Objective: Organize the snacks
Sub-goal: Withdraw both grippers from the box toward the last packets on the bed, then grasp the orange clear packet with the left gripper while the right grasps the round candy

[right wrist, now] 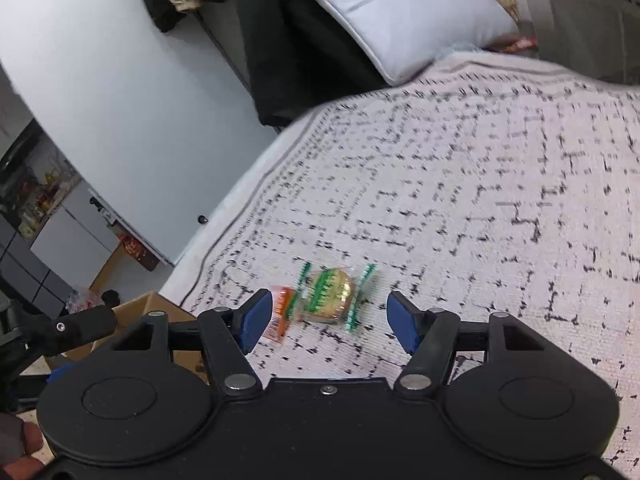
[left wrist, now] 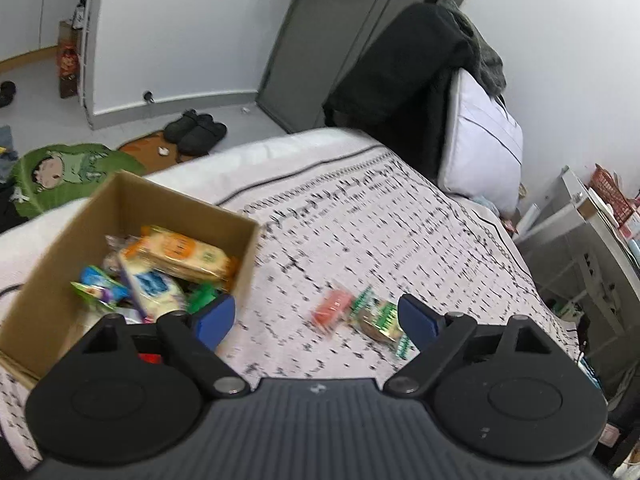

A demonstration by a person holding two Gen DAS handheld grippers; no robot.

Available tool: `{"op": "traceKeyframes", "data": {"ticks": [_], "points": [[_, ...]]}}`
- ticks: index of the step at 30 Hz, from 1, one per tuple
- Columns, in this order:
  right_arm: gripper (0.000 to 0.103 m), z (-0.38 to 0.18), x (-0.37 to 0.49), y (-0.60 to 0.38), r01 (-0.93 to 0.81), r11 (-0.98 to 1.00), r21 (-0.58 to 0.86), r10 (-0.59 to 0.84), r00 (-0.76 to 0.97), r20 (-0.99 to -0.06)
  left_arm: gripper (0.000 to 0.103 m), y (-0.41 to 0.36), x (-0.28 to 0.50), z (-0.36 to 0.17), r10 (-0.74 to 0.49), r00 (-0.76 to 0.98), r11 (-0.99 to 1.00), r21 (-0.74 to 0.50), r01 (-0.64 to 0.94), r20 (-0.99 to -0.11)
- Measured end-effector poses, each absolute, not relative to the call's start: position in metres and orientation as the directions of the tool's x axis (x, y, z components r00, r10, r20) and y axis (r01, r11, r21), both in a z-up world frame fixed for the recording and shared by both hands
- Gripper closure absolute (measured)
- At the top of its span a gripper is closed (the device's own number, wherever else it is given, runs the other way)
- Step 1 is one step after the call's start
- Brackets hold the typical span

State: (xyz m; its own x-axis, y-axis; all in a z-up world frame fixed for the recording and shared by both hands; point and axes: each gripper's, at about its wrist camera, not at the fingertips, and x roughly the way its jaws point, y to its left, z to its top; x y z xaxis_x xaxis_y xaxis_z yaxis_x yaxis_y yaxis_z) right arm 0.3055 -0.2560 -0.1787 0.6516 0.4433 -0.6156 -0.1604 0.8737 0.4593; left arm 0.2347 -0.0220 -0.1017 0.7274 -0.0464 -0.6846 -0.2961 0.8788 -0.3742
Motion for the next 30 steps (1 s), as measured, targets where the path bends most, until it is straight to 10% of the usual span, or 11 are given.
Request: {"op": "traceKeyframes", "data": {"ticks": [17,30], "points": [[0.04,-0.215,0.342,-0.268,-0.077,0.822,0.564,0.491,0.598,-0.634,0.047,-0.069,0.289,-0.15,-0.085,0.674,0.885,-0.366,-0.287,-0.734],[0.04,-0.24,0.363,-0.258,-0.055,0.795,0.604,0.53,0.545,-0.649,0.051,-0.066,0.33,-0.185,-0.008,0.647,0.909,-0.275,-0.312,-0.762]]}}
